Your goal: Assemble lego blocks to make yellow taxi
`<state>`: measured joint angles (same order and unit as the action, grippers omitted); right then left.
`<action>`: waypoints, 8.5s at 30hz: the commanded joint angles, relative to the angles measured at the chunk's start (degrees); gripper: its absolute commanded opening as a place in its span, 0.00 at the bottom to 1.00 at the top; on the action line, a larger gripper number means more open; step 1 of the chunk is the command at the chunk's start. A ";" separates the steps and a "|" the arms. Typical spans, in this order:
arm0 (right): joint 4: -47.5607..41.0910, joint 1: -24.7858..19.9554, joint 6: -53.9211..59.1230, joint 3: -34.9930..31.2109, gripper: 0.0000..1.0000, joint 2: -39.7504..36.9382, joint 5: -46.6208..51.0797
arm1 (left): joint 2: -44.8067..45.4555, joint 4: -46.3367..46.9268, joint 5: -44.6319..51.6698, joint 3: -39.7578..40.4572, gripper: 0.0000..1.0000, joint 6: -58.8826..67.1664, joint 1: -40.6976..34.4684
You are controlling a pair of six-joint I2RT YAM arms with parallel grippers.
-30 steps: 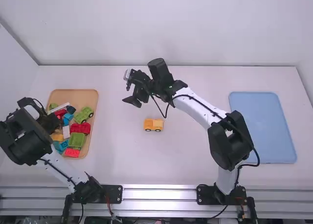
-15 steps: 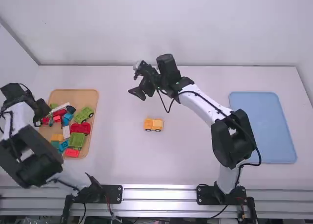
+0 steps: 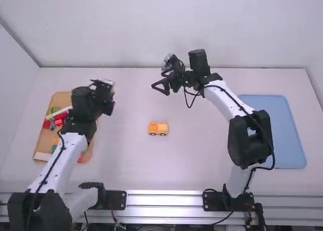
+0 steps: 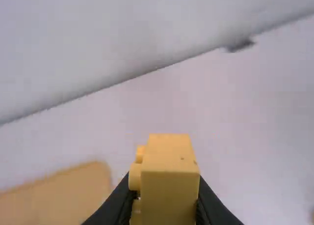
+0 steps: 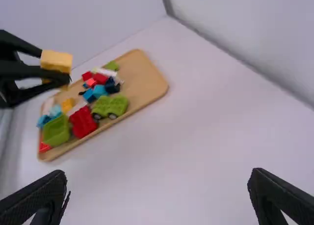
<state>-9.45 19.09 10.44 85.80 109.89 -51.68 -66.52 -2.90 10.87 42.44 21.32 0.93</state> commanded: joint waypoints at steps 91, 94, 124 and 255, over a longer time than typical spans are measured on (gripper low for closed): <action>-32.30 1.62 45.66 5.62 0.17 -1.99 -6.36 | -22.75 3.02 64.72 10.75 0.99 15.63 -5.38; -35.15 2.56 49.05 6.49 0.16 -1.99 -6.58 | -22.75 3.89 63.23 10.69 0.96 15.56 -5.53; -34.47 2.73 49.00 6.49 0.15 -1.99 -8.57 | -22.75 4.79 57.68 10.54 0.13 15.56 -7.32; -2.16 -8.22 33.77 -16.26 0.98 -5.42 -1.86 | -36.98 26.05 47.58 12.07 0.06 65.51 3.04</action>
<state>-12.03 10.22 47.48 72.82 106.26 -52.40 -104.12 22.44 57.95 53.93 86.50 5.63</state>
